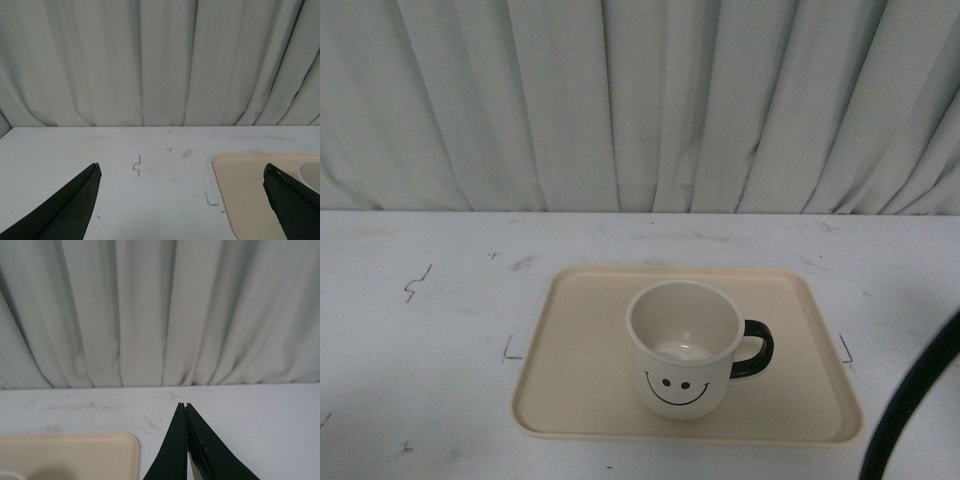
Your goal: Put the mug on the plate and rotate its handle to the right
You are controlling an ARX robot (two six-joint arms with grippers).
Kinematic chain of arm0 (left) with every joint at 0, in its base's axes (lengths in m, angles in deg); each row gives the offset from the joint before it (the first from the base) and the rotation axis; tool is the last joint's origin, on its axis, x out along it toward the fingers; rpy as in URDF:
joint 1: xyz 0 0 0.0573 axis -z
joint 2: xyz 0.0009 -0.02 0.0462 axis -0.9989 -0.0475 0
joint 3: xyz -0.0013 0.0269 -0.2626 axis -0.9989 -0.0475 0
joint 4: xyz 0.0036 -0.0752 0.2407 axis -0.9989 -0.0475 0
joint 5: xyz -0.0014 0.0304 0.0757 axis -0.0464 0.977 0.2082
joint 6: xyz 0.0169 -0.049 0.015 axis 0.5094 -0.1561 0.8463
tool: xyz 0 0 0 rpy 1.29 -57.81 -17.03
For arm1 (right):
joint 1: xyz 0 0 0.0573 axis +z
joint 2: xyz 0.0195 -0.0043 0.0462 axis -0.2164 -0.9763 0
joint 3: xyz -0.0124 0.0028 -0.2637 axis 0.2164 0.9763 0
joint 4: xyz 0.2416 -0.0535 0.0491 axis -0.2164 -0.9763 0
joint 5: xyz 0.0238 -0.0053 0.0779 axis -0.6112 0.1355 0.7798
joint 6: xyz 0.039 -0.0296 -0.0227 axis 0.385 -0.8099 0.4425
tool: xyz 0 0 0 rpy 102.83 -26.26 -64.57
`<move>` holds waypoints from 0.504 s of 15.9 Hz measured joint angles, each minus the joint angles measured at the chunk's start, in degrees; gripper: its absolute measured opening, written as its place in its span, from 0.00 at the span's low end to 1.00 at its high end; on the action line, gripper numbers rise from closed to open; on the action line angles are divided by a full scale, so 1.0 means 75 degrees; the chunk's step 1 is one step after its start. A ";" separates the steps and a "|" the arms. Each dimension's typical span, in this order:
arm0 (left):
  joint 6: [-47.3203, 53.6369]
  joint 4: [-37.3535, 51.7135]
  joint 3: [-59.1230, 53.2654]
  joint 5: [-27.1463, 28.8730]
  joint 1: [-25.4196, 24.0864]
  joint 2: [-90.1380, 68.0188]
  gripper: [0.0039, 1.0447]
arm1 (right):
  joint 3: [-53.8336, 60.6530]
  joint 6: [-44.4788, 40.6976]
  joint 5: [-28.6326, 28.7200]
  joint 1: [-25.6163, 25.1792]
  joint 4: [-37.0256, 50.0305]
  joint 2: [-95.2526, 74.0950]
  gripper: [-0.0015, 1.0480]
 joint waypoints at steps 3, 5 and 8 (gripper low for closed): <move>-0.0003 0.0000 0.0000 0.0000 0.0000 0.0000 0.94 | 0.0609 0.0020 0.0329 -0.0297 -0.0017 0.0877 0.02; -0.0003 0.0000 0.0000 0.0003 0.0000 0.0000 0.94 | 0.0938 0.0020 0.0519 -0.0417 -0.0143 0.1329 0.02; -0.0003 0.0000 0.0000 0.0000 0.0000 0.0000 0.94 | 0.1588 0.0023 0.0781 -0.0758 -0.0618 0.2346 0.02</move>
